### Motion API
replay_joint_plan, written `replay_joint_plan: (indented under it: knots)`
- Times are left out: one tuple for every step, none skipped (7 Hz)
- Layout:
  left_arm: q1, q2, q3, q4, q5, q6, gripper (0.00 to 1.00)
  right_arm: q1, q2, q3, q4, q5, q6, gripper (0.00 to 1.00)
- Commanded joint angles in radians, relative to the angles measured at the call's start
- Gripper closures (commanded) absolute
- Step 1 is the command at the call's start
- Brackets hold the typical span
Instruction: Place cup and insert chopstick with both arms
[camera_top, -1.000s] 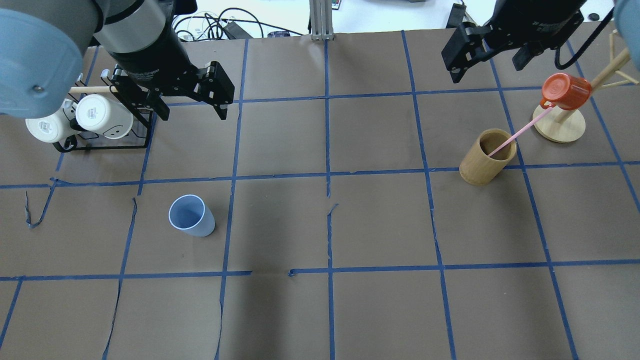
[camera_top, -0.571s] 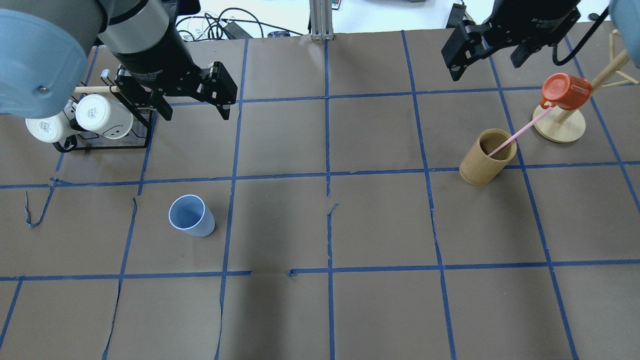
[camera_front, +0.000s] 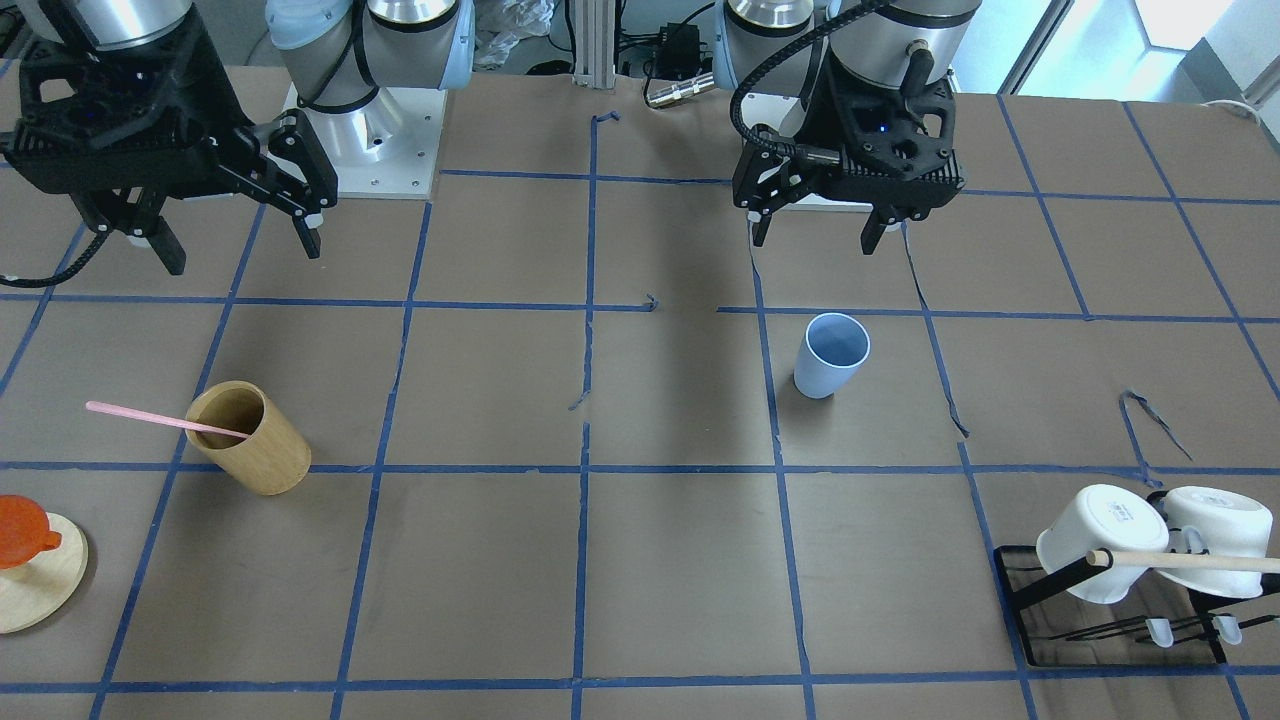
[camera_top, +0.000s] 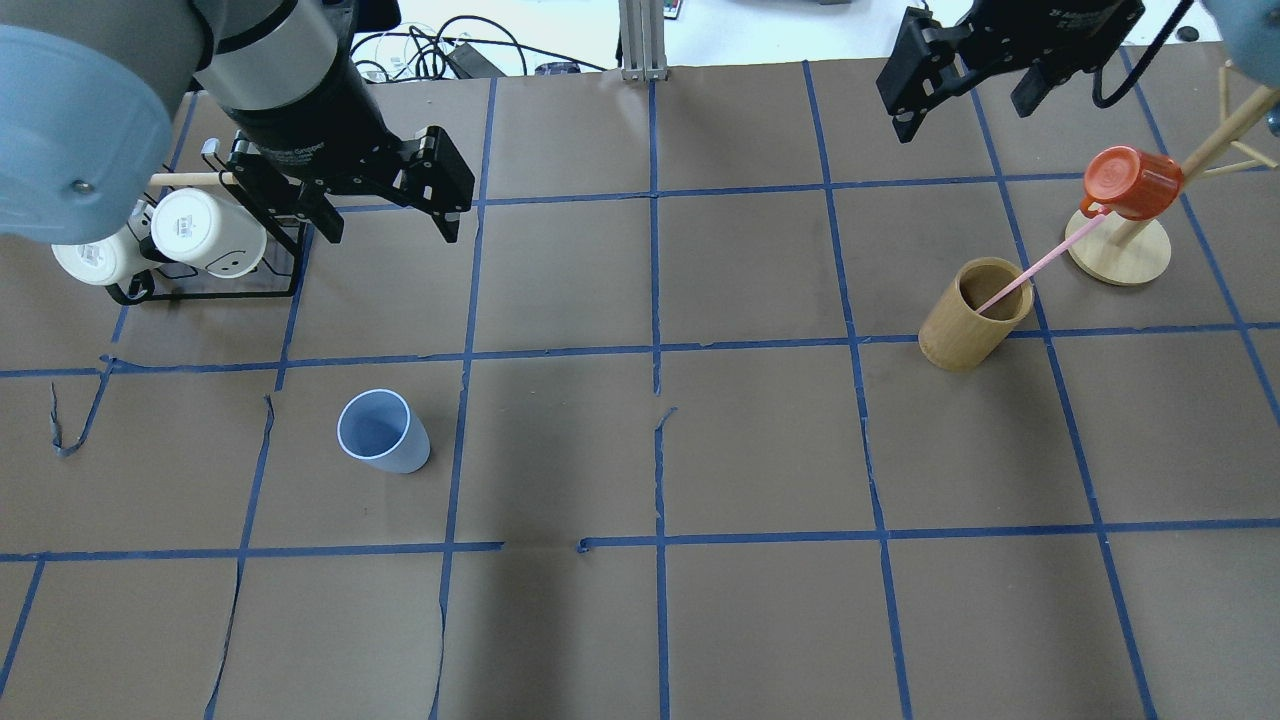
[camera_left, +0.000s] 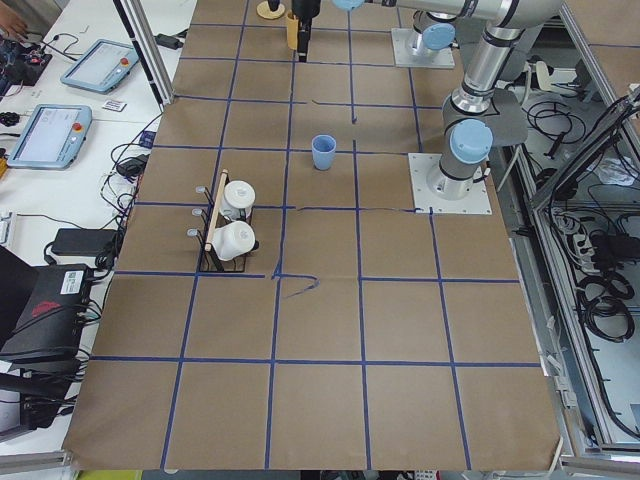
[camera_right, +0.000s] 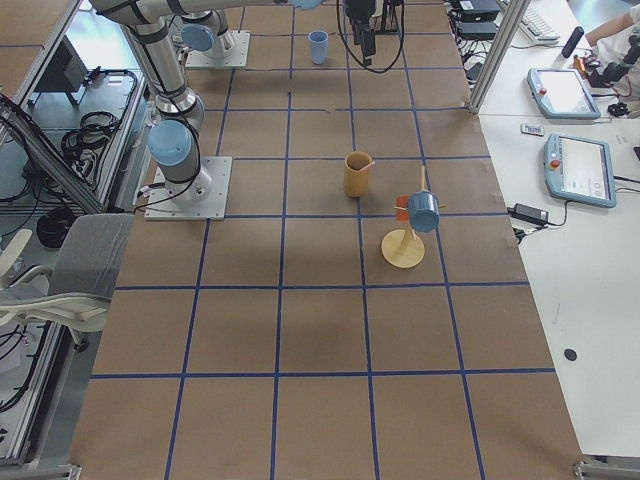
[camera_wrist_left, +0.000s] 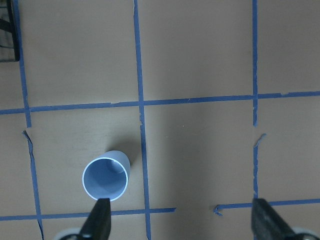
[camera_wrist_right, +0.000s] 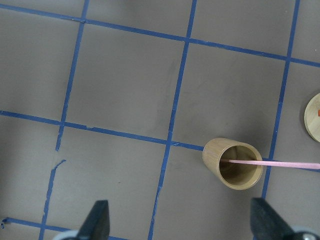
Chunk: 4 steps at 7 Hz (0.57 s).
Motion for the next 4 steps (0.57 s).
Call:
replay_joint_plan:
  knots:
    - [0.000,0.004,0.000,-0.001,-0.001,0.000,0.00,-0.011,0.039,0.010,-0.005,-0.027,-0.070,0.00]
    - [0.008,0.005,-0.005,0.001,-0.004,0.001,0.00,-0.020,0.080,0.005,-0.047,-0.043,-0.236,0.00]
    - [0.002,0.005,-0.008,0.001,0.006,0.001,0.00,-0.043,0.111,0.008,-0.086,-0.072,-0.415,0.00]
    - [0.003,0.004,0.004,0.002,-0.006,0.000,0.00,-0.083,0.140,0.008,-0.117,-0.072,-0.563,0.00]
